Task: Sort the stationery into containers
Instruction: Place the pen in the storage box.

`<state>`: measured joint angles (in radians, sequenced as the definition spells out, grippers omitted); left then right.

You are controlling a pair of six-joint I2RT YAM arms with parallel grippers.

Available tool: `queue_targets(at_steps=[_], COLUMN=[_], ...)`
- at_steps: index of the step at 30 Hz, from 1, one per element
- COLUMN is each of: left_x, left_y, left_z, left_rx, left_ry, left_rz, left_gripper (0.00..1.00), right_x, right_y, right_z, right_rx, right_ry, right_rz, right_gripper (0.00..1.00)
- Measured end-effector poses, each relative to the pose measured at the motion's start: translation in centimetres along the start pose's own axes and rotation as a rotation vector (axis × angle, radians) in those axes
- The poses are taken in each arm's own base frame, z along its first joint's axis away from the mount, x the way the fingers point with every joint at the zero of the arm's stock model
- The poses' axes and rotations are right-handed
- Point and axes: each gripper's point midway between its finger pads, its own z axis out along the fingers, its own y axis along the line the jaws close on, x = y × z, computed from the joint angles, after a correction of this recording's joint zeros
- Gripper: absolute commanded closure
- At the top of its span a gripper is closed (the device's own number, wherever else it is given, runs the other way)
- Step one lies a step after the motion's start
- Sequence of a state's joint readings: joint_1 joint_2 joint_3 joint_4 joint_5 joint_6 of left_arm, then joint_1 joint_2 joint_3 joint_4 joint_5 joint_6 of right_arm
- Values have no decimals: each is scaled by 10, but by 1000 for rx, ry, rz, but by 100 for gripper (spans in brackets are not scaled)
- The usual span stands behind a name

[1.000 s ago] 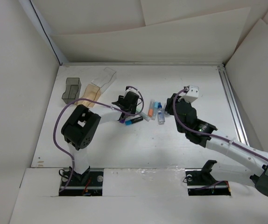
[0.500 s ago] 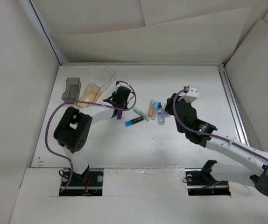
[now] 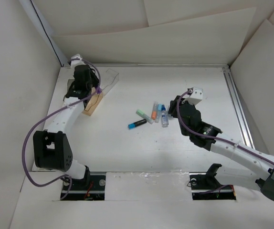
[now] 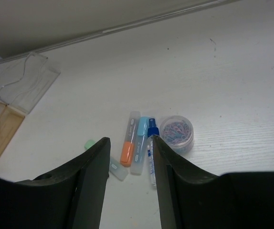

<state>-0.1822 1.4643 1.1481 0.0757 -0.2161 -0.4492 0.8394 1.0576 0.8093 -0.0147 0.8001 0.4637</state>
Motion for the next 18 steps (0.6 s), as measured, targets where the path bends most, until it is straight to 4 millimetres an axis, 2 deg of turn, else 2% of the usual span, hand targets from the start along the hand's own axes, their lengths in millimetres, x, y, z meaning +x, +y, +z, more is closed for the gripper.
queue_targets(at_steps=[3, 6, 13, 18], left_x=[-31, -46, -36, -40], left_y=[31, 64, 127, 136], left_z=[22, 44, 75, 97], left_rx=[-66, -151, -261, -273], left_ry=[-37, -55, 0, 8], left_rz=[-48, -44, 40, 138], left_gripper=[84, 84, 77, 77], right_x=[1, 1, 2, 1], right_y=[1, 2, 4, 5], right_z=[0, 0, -1, -1], right_rx=[-6, -13, -23, -28], right_ry=[3, 7, 12, 11], right_rz=[0, 0, 0, 3], right_gripper=[53, 53, 53, 53])
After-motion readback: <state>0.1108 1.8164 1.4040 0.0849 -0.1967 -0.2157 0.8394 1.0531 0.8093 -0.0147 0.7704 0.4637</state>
